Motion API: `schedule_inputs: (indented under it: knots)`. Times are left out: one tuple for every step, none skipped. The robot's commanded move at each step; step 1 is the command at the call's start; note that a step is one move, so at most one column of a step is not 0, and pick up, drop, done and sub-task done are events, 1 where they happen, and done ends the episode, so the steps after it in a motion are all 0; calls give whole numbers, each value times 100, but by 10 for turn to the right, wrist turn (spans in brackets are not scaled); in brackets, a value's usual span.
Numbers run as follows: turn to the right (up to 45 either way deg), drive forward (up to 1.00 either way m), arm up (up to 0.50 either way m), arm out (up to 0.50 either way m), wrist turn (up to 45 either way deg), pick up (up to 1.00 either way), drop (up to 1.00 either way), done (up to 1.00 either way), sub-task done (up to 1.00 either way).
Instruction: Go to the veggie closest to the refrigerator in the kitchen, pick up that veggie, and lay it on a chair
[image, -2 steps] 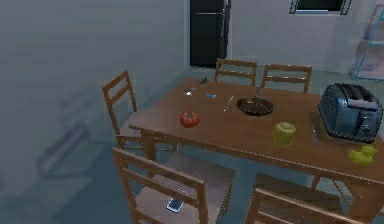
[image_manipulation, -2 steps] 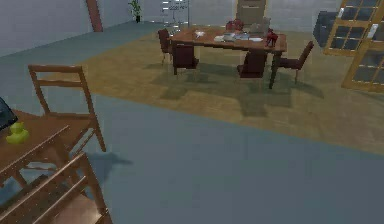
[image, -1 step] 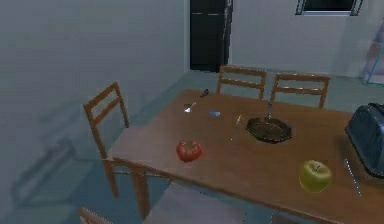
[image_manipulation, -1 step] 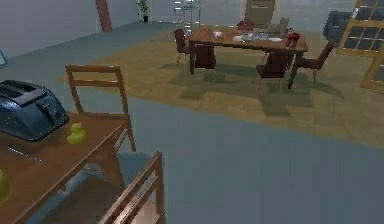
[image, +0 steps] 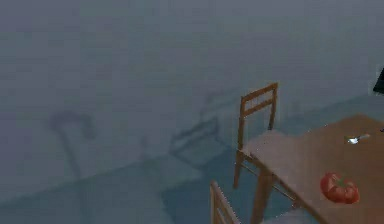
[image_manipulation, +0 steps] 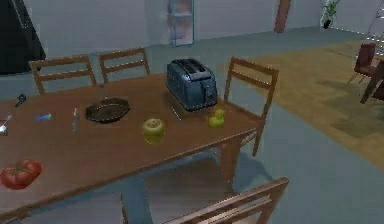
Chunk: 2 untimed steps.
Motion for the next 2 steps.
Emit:
schedule_inputs:
  knots:
    - [-420, 0, 0, 0, 0, 0, 0, 0, 0]
    - [0, 0, 50, 0, 0, 0, 0, 0, 0]
